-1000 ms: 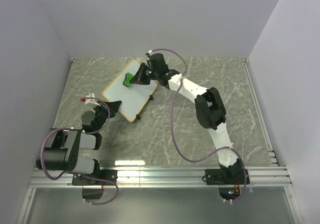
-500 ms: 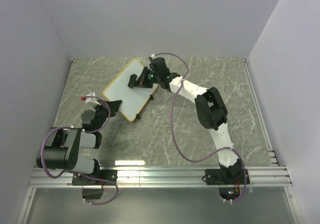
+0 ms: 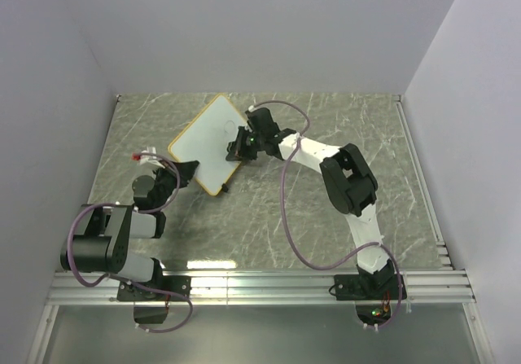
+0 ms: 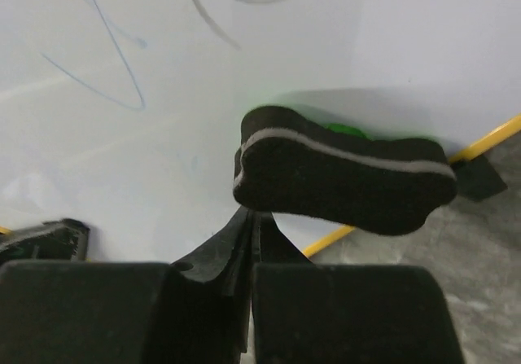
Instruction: Erase the whiteboard
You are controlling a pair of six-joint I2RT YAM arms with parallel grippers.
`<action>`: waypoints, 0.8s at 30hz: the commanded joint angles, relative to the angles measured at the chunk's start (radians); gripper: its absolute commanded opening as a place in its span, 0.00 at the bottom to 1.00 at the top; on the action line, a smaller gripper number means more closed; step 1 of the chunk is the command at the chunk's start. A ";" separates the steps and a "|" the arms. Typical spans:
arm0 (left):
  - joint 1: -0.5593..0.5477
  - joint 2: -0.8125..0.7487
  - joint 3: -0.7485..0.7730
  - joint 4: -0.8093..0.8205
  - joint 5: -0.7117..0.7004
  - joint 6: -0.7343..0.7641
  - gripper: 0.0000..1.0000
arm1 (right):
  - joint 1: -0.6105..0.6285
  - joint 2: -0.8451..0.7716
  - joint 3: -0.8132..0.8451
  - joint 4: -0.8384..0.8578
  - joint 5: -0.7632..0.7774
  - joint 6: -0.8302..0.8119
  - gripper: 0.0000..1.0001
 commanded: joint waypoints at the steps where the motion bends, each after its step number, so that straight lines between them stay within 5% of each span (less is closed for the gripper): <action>1: -0.016 0.019 0.022 -0.053 0.069 0.100 0.01 | 0.020 -0.060 0.056 -0.174 0.012 -0.096 0.03; 3: -0.016 0.020 0.028 -0.060 0.075 0.100 0.01 | 0.017 -0.139 0.030 -0.216 0.027 -0.124 0.18; 7: -0.016 0.019 0.039 -0.085 0.086 0.105 0.01 | 0.001 -0.297 -0.033 -0.288 0.163 -0.226 0.84; 8: -0.016 0.016 0.038 -0.082 0.089 0.105 0.01 | -0.005 -0.342 -0.047 -0.305 0.197 -0.248 0.90; 14: -0.016 0.034 0.039 -0.076 0.110 0.105 0.01 | -0.025 -0.355 -0.055 -0.352 0.369 -0.349 1.00; 24: -0.016 0.043 0.055 -0.082 0.129 0.106 0.01 | -0.031 -0.152 0.126 -0.300 0.309 -0.407 1.00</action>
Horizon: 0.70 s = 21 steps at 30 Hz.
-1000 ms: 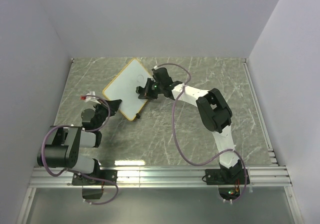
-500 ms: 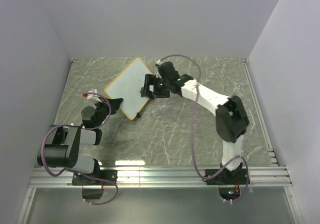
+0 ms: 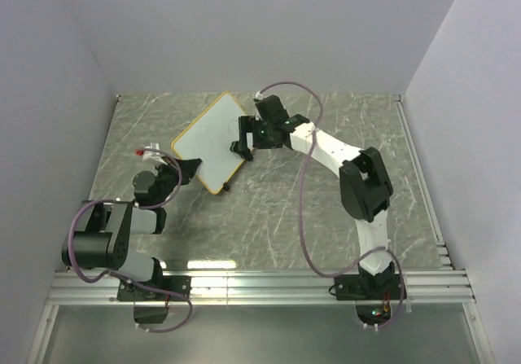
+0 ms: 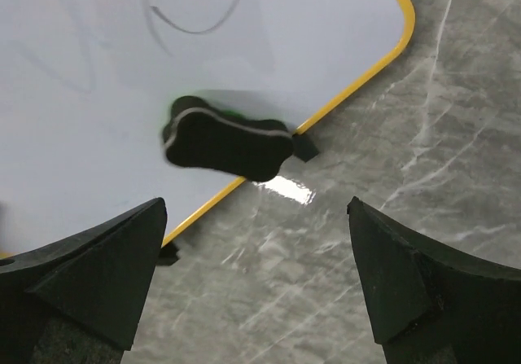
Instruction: Erase the whiteboard
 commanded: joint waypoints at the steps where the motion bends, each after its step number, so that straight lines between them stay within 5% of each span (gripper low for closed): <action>1: -0.014 0.019 0.010 -0.063 0.077 0.079 0.01 | -0.002 0.049 0.120 0.008 0.002 -0.069 1.00; 11: -0.014 0.032 0.013 -0.063 0.074 0.076 0.01 | -0.003 0.191 0.326 -0.020 -0.046 -0.108 1.00; 21: -0.014 0.038 0.018 -0.069 0.077 0.074 0.01 | 0.011 0.235 0.305 -0.043 -0.024 -0.057 0.96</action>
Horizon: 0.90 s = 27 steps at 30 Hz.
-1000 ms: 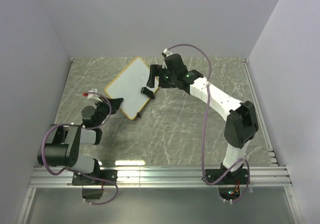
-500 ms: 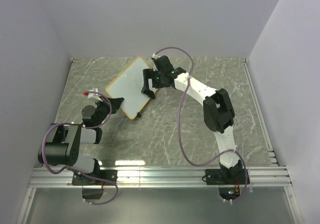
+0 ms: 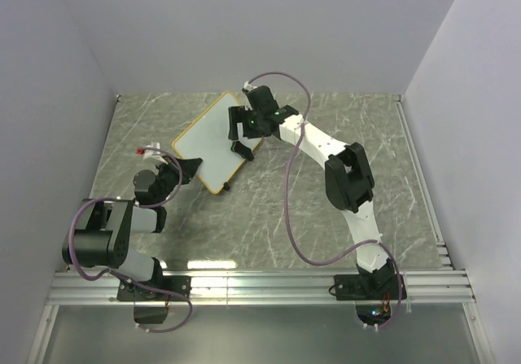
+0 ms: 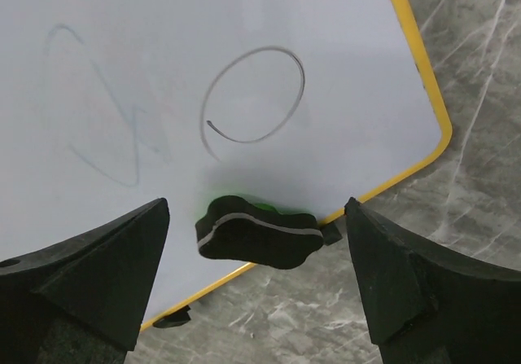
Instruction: Erase the whiteboard
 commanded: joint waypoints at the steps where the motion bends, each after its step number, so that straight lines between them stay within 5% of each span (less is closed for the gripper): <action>1: -0.014 0.025 0.006 -0.068 0.066 0.072 0.01 | 0.014 0.023 0.002 -0.013 0.010 0.004 0.94; 6: -0.014 0.028 0.007 -0.069 0.065 0.072 0.01 | 0.018 0.035 -0.002 -0.015 -0.007 0.000 0.56; 13: -0.014 0.029 0.010 -0.074 0.059 0.073 0.01 | 0.017 0.055 -0.021 -0.013 -0.037 0.020 0.27; 16: -0.014 0.035 0.013 -0.075 0.059 0.072 0.01 | 0.018 0.037 -0.050 -0.024 -0.036 0.028 0.02; 21: -0.014 0.034 0.010 -0.072 0.053 0.072 0.01 | 0.017 -0.108 -0.244 -0.079 -0.004 0.034 0.00; 27: -0.014 0.041 0.015 -0.069 0.043 0.070 0.01 | 0.028 -0.551 -0.573 -0.073 0.044 0.112 0.00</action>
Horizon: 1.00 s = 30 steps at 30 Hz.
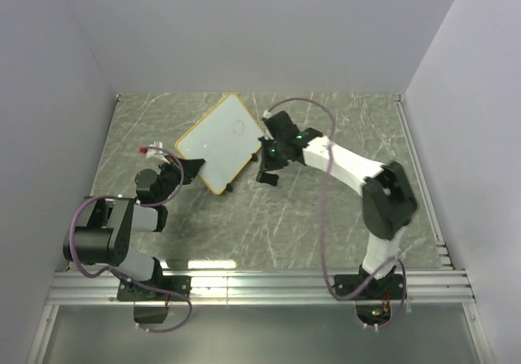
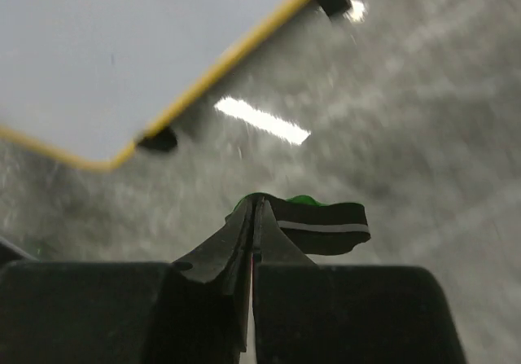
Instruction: Erase the whiteboard
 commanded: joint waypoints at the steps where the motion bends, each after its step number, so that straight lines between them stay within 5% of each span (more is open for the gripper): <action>1: -0.003 0.027 0.005 -0.062 0.024 0.080 0.01 | -0.003 -0.217 -0.058 -0.053 0.065 0.043 0.00; 4: -0.003 0.036 0.011 -0.061 0.030 0.077 0.01 | -0.003 -0.280 -0.019 -0.120 0.108 0.051 0.41; 5: -0.003 0.037 0.014 -0.059 0.029 0.077 0.01 | -0.003 -0.285 -0.003 -0.141 0.117 0.050 0.72; 7: -0.003 0.040 0.012 -0.059 0.026 0.077 0.01 | -0.003 -0.291 0.037 -0.152 0.140 0.048 0.93; 19: -0.007 0.041 0.017 -0.064 0.035 0.074 0.01 | 0.003 -0.331 -0.177 -0.083 0.200 0.186 0.96; 30: -0.021 0.015 0.015 -0.091 0.027 0.083 0.01 | -0.024 0.047 0.065 -0.053 0.278 0.205 0.93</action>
